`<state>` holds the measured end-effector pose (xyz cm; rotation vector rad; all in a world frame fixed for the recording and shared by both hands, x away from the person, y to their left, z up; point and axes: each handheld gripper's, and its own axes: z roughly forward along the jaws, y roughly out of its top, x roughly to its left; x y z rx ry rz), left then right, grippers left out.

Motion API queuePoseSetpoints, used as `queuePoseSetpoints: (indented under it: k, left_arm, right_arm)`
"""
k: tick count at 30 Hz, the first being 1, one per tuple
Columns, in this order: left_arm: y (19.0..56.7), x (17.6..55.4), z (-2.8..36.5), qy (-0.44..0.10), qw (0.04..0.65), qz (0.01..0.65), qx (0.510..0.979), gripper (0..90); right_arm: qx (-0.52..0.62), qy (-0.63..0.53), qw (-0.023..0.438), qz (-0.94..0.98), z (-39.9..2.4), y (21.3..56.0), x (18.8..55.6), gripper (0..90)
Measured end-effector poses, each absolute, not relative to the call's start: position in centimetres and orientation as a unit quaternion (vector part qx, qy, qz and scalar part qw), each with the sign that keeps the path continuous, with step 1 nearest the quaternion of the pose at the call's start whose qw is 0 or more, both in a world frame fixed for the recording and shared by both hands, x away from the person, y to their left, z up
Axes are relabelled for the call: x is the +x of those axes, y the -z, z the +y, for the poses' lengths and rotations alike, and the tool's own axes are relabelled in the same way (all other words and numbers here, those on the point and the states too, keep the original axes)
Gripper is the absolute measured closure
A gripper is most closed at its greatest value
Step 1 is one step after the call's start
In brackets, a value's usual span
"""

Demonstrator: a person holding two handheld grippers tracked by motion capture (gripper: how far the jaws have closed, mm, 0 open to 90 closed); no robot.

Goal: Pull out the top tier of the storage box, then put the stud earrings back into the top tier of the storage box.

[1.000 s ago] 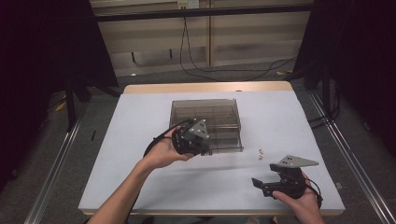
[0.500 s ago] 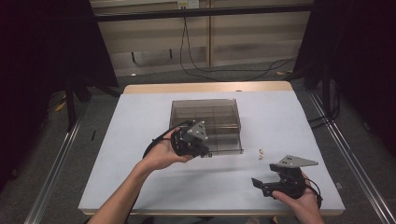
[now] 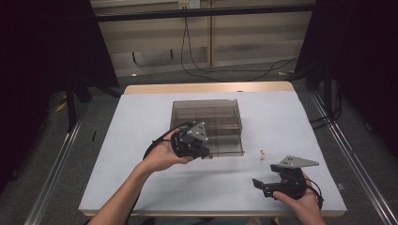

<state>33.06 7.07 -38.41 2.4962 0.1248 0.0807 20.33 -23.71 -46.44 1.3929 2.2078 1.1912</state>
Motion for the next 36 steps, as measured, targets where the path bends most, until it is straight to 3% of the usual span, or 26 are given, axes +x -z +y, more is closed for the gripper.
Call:
queuePoseSetpoints:
  k: [27, 31, 36]
  left_arm:
    - [38.53, 32.85, 7.27, -0.022, 0.335, 0.057, 0.94, 82.6]
    - [38.16, 32.71, 7.46, -0.016, 0.351, 0.056, 0.934, 78.3]
    - [37.85, 32.62, 7.97, -0.011, 0.374, 0.07, 0.925, 66.6]
  right_arm:
    - [0.484, -0.413, 0.134, 0.76, -23.64, 46.5, 20.5, 9.4]
    - [0.484, -0.413, 0.133, 0.76, -23.69, 46.46, 20.44, 9.4]
    - [0.483, -0.413, 0.135, 0.76, -23.63, 46.35, 20.53, 9.6]
